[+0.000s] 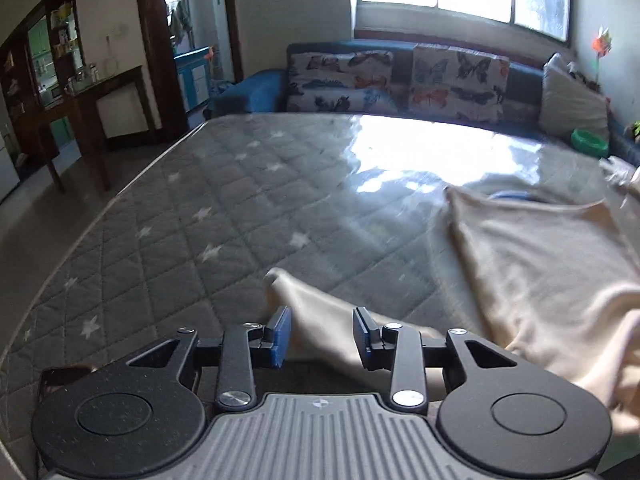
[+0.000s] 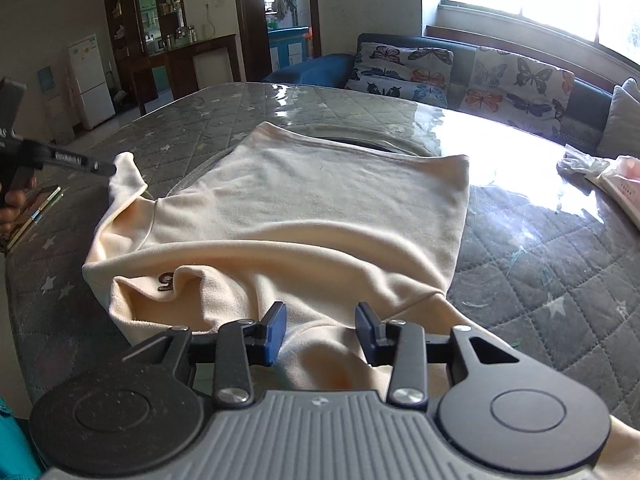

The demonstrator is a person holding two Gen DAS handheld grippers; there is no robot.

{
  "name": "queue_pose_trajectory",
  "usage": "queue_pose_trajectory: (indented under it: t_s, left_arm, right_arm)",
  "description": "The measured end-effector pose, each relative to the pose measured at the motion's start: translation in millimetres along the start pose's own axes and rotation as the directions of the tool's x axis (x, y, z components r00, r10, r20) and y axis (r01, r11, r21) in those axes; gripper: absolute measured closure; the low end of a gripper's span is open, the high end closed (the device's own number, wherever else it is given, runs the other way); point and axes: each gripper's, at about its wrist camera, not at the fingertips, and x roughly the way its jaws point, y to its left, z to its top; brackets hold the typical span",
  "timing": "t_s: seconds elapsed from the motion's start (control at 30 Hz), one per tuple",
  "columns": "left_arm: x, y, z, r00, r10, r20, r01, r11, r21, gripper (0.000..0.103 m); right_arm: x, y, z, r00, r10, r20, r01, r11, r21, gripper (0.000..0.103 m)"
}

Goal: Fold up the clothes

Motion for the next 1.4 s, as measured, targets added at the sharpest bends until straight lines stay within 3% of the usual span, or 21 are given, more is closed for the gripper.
queue_pose_trajectory:
  t_s: [0.1, 0.27, 0.4, 0.43, 0.53, 0.6, 0.63, 0.7, 0.77, 0.8, 0.9, 0.97, 1.03, 1.1, 1.2, 1.27, 1.4]
  left_arm:
    - [10.7, -19.2, 11.0, 1.000, 0.009, 0.007, -0.009, 0.998, 0.054, 0.055]
    - [49.1, -20.7, 10.3, 0.987, 0.094, -0.128, -0.093, 0.996, 0.010, 0.055]
    - [46.3, -12.8, 1.4, 0.991, 0.081, -0.107, -0.083, 0.996, -0.011, 0.054]
    - [45.6, -9.6, 0.8, 0.992, 0.074, -0.102, -0.075, 0.997, -0.015, 0.059]
    - [42.8, 4.6, 0.7, 0.997, 0.022, -0.080, -0.027, 0.998, -0.058, 0.088]
    - [38.9, 17.1, 1.0, 0.998, -0.036, -0.053, 0.030, 0.994, -0.109, 0.093]
    - [30.2, 23.9, -0.6, 0.998, -0.064, 0.000, 0.063, 0.991, -0.121, 0.100]
    - [13.0, 37.4, -4.0, 0.987, -0.117, 0.106, 0.132, 0.982, -0.138, 0.101]
    - [-4.3, 50.9, -7.4, 0.963, -0.167, 0.212, 0.200, 0.969, -0.148, 0.101]
    - [-10.7, 57.8, -9.8, 0.961, -0.150, 0.231, 0.186, 0.972, -0.144, 0.101]
    - [-11.8, 78.8, -22.0, 0.982, -0.054, 0.179, 0.085, 0.982, -0.171, 0.101]
    - [-10.5, 88.9, -27.7, 0.990, -0.049, 0.133, 0.075, 0.977, -0.200, 0.101]
    - [-15.4, 84.8, -27.4, 0.989, -0.061, 0.138, 0.086, 0.979, -0.184, 0.101]
    - [-20.5, 71.6, -20.1, 0.979, -0.116, 0.168, 0.141, 0.980, -0.140, 0.096]
    - [-12.4, 38.2, -2.1, 0.968, -0.187, 0.165, 0.193, 0.981, -0.021, 0.072]
    - [2.3, 15.1, 3.5, 0.980, -0.154, 0.127, 0.150, 0.988, 0.039, 0.054]
    - [32.2, -3.3, -1.0, 0.998, -0.060, 0.002, 0.060, 0.998, 0.024, 0.048]
  right_arm:
    - [1.4, -1.2, -1.2, 1.000, 0.000, -0.004, 0.000, 1.000, 0.010, 0.062]
    - [-0.6, -1.3, -2.9, 1.000, 0.005, 0.002, -0.005, 1.000, 0.016, 0.062]
    - [-0.7, -2.6, -3.9, 1.000, 0.009, -0.005, -0.009, 1.000, 0.013, 0.061]
    - [-0.4, -2.8, -3.9, 1.000, 0.009, -0.007, -0.009, 1.000, 0.012, 0.061]
    - [0.4, -2.2, -3.7, 1.000, 0.006, -0.004, -0.006, 1.000, 0.013, 0.061]
    - [0.5, -2.2, -4.2, 1.000, 0.006, -0.003, -0.006, 1.000, 0.017, 0.061]
    - [0.4, -2.2, -4.5, 1.000, 0.005, -0.003, -0.005, 1.000, 0.018, 0.061]
    - [0.3, -2.1, -4.8, 1.000, 0.003, -0.003, -0.003, 1.000, 0.020, 0.061]
    - [0.7, -1.7, -4.4, 1.000, 0.001, -0.005, -0.001, 1.000, 0.020, 0.061]
    - [1.2, -1.4, -4.0, 1.000, 0.000, -0.006, 0.000, 1.000, 0.020, 0.061]
    - [2.0, -0.8, -3.2, 1.000, -0.001, -0.009, 0.001, 1.000, 0.018, 0.061]
    - [2.3, 0.0, -2.9, 1.000, -0.002, -0.011, 0.002, 1.000, 0.015, 0.059]
    - [2.2, 0.5, -3.0, 1.000, -0.003, -0.012, 0.004, 1.000, 0.013, 0.059]
    - [1.6, 0.4, -3.4, 1.000, -0.004, -0.013, 0.004, 1.000, 0.013, 0.058]
    - [1.9, 1.1, -3.3, 1.000, -0.006, -0.014, 0.006, 1.000, 0.014, 0.058]
    - [1.8, 1.4, -3.6, 1.000, -0.007, -0.013, 0.007, 1.000, 0.016, 0.058]
    - [1.3, 0.5, -4.9, 1.000, -0.004, -0.007, 0.004, 1.000, 0.021, 0.058]
